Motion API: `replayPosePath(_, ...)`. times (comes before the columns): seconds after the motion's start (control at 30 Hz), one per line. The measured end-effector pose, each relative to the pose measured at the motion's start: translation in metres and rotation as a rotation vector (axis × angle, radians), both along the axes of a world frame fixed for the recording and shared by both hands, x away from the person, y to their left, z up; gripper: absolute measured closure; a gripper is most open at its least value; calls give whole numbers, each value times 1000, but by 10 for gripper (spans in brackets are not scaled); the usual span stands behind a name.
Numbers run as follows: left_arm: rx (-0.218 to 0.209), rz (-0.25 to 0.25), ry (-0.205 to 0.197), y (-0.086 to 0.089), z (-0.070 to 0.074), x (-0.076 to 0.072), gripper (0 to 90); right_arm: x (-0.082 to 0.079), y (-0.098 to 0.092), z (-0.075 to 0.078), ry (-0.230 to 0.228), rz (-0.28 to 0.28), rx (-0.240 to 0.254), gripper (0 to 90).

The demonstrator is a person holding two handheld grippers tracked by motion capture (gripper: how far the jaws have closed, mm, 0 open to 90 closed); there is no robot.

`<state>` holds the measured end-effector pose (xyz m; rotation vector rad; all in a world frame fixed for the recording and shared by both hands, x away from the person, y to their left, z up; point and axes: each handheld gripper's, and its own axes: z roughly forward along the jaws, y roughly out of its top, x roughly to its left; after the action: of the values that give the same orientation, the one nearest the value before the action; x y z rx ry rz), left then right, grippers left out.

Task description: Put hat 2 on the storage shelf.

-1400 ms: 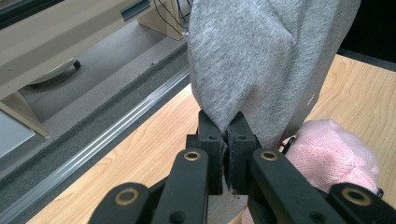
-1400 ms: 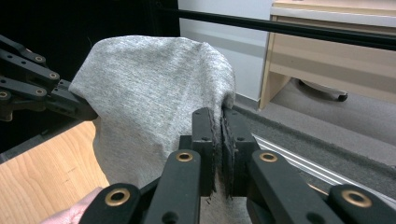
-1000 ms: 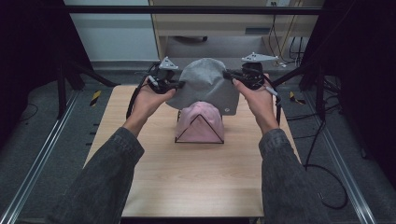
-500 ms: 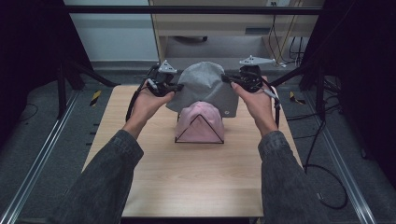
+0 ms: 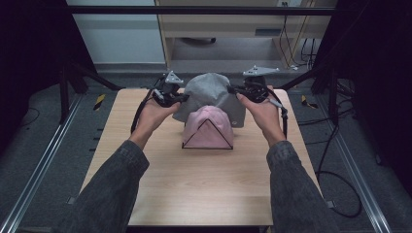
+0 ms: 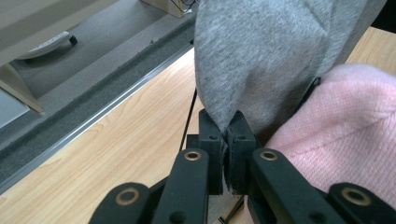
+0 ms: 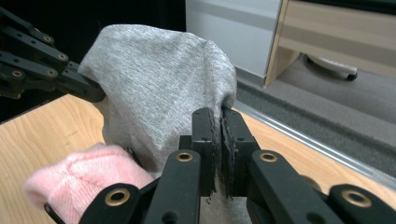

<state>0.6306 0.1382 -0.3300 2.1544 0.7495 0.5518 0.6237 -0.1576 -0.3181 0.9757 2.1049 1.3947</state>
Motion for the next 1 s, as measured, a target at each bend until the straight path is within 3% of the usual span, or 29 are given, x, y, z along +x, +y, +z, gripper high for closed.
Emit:
replayPosePath(0.37,24,-4,20,3,-17,-8,872,-3,8,-24,47,17,-51,854)
replayPosePath(0.83,24,11,55,3,-38,-12,872,-5,9,-36,81,13,-72,858)
replayPosePath(1.0,5,22,68,4,-44,-12,872,-4,10,-39,94,10,-70,858)
